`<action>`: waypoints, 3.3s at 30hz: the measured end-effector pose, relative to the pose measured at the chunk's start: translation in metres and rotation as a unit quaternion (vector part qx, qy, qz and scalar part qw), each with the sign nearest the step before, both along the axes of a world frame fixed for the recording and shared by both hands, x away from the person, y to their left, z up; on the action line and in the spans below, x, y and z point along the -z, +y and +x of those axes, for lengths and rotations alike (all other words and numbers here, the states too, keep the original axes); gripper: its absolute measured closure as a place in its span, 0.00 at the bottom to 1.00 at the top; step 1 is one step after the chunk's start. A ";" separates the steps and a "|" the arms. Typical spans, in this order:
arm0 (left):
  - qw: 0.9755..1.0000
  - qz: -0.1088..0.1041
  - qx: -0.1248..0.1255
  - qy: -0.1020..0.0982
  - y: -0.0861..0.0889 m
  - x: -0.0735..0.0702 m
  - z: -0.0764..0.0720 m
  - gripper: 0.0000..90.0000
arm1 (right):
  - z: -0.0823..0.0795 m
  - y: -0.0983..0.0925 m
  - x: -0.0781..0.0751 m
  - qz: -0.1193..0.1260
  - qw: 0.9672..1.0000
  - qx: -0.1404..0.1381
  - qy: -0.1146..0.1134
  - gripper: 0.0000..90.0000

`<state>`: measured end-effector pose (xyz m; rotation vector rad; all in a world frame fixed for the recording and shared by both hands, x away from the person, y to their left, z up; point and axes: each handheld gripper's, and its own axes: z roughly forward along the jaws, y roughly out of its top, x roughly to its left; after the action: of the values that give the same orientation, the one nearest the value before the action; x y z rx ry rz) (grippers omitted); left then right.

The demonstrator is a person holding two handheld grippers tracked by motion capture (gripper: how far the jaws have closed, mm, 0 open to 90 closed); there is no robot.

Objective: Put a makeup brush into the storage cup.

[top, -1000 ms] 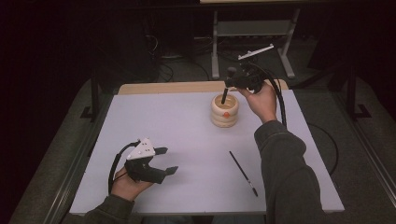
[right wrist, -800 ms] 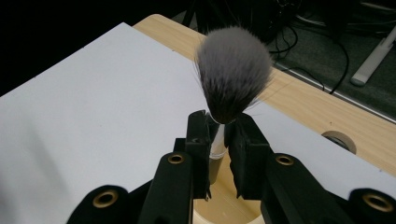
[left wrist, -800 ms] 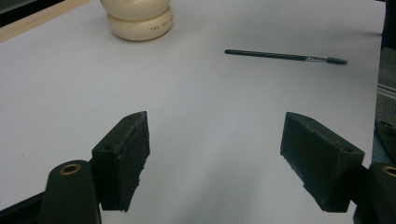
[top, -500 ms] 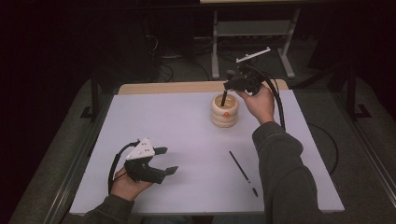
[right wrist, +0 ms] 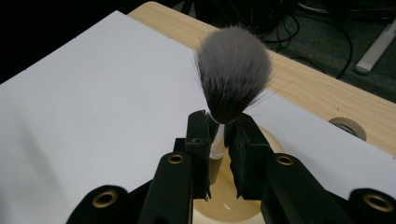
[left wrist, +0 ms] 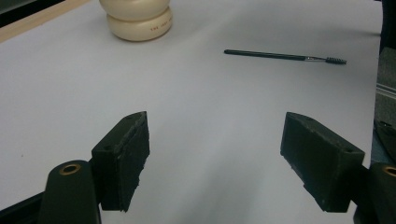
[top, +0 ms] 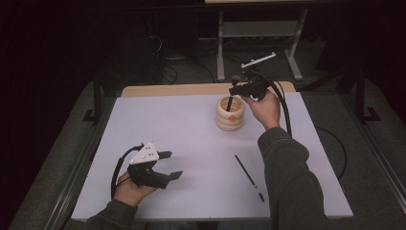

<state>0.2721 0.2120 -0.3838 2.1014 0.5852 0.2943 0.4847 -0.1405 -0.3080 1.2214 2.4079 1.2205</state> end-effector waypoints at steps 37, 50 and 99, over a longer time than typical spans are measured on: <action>1.000 0.001 0.003 -0.002 -0.001 0.000 0.000 0.26 | 0.004 -0.003 0.023 -0.012 0.999 0.025 0.041 0.65; 1.000 0.003 0.002 -0.002 0.000 -0.001 0.001 0.25 | -0.010 -0.015 0.025 0.015 0.999 0.014 0.028 0.61; 1.000 -0.005 -0.001 0.001 0.001 -0.001 0.002 0.24 | -0.053 -0.045 0.033 0.064 0.998 -0.004 0.008 0.47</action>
<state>0.2738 0.2132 -0.3831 2.0910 0.5893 0.2898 0.4313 -0.1853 -0.3412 1.2620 2.3792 1.3928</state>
